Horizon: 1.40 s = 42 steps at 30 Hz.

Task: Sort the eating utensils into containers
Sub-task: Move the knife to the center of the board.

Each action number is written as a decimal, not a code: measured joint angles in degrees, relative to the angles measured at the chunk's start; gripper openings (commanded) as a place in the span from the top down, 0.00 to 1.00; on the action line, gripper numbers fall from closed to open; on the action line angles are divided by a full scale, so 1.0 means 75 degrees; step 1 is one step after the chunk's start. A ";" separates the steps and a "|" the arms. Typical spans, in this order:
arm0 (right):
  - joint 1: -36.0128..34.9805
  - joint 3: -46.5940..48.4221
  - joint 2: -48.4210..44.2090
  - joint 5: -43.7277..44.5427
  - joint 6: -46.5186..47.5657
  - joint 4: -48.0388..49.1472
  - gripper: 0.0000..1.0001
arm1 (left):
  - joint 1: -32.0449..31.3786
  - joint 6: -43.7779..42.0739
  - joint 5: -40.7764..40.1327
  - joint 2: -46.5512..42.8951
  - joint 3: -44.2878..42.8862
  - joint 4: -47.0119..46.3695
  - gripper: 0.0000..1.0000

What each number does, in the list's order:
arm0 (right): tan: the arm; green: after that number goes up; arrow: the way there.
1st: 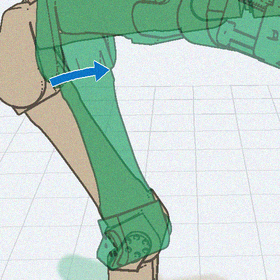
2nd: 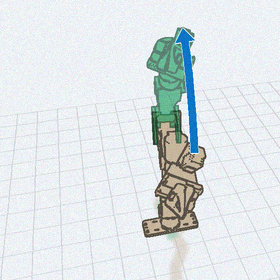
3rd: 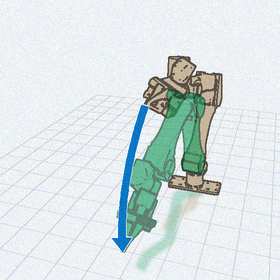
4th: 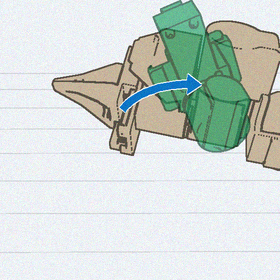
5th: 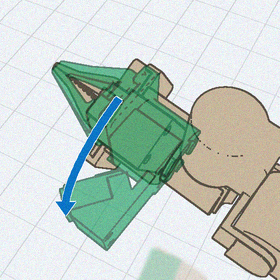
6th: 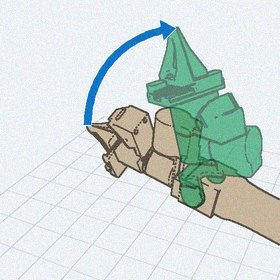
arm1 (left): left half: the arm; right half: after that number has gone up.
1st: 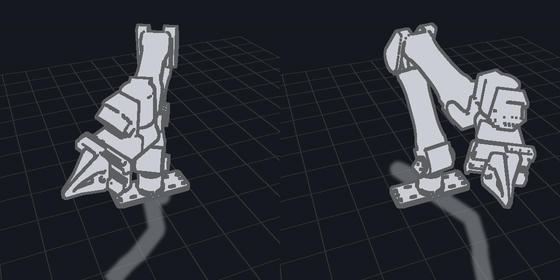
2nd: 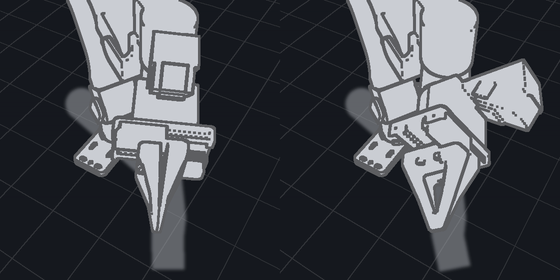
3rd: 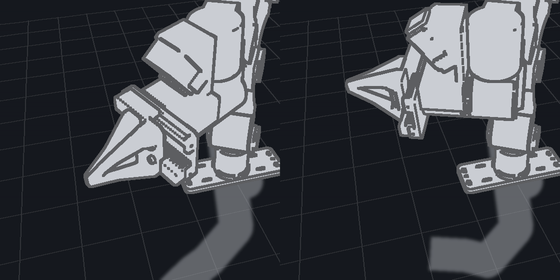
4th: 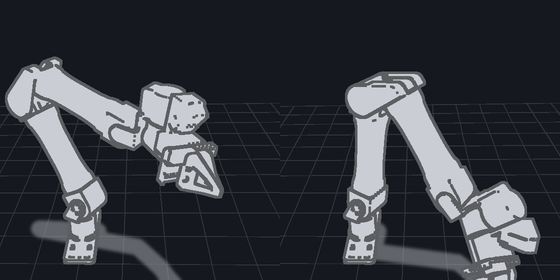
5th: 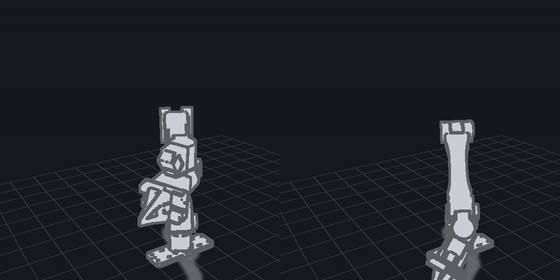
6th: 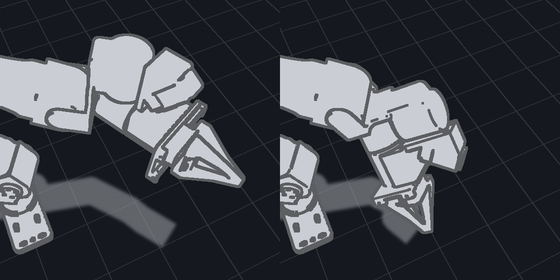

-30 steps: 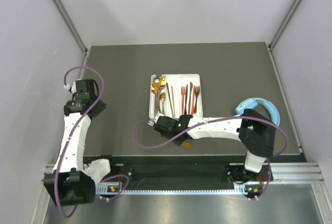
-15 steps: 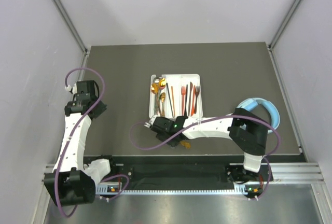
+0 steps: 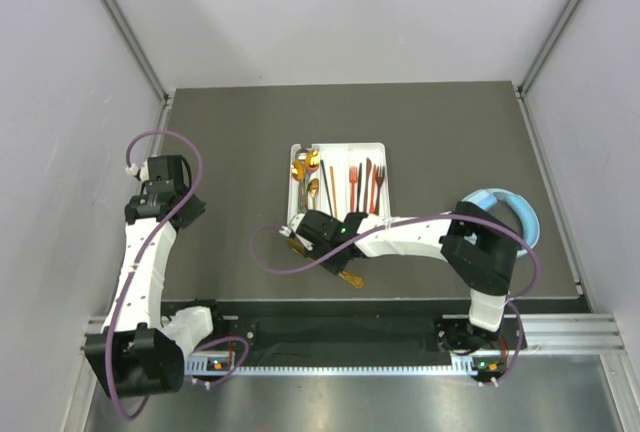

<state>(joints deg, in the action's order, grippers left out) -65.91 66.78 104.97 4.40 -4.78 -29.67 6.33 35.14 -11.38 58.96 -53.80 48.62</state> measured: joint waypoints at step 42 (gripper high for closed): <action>0.0495 -0.0108 -0.0017 -0.1297 0.0184 0.0825 1.00 | 0.0000 -0.0082 0.0009 -0.0050 0.0119 -0.0029 0.77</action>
<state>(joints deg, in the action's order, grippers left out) -62.19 65.98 104.84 -5.32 -3.40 -23.49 6.33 34.52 -11.31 58.59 -52.90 48.40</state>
